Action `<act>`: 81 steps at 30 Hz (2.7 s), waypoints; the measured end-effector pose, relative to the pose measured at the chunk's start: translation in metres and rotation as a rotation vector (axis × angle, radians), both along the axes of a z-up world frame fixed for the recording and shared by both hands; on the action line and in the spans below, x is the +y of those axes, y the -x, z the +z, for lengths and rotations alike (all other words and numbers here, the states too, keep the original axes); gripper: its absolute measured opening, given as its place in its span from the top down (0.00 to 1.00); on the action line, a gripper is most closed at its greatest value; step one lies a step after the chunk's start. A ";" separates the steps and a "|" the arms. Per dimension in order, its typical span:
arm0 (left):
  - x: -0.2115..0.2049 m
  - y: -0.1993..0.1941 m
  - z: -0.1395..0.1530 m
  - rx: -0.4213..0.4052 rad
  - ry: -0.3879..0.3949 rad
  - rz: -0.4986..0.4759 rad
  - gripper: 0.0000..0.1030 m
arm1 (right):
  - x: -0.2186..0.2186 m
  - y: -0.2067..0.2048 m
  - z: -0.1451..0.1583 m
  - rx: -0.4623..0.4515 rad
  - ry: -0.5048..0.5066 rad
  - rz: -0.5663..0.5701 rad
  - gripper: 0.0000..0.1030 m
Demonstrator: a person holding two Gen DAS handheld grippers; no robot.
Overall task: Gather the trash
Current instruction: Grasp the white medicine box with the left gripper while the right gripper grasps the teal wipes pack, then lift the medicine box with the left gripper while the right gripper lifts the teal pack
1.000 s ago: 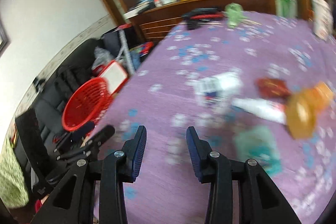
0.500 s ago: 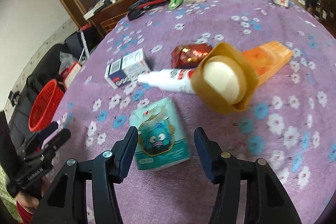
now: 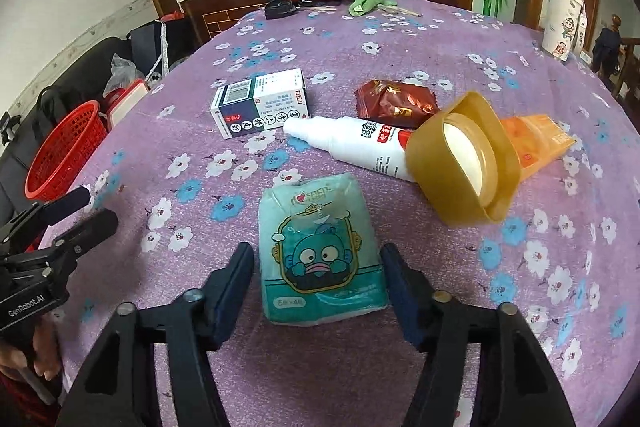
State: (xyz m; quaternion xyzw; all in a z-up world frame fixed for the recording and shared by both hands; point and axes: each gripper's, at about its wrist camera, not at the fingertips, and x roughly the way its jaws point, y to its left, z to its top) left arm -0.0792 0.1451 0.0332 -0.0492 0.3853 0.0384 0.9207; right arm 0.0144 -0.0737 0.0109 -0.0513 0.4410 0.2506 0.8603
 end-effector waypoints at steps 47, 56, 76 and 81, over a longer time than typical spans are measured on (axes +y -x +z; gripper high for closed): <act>-0.075 -0.160 -0.004 0.125 -0.164 -0.320 0.56 | -0.058 -0.014 -0.004 0.122 -0.333 -0.119 0.61; -0.074 -0.167 -0.007 0.112 -0.087 -0.254 0.68 | -0.058 -0.015 -0.004 0.117 -0.326 -0.118 0.61; -0.045 -0.055 0.005 0.021 0.041 -0.052 0.68 | -0.041 -0.002 0.009 0.024 -0.305 -0.029 0.61; -0.046 -0.047 0.009 -0.007 0.039 -0.041 0.68 | -0.041 -0.003 0.008 0.025 -0.306 -0.030 0.61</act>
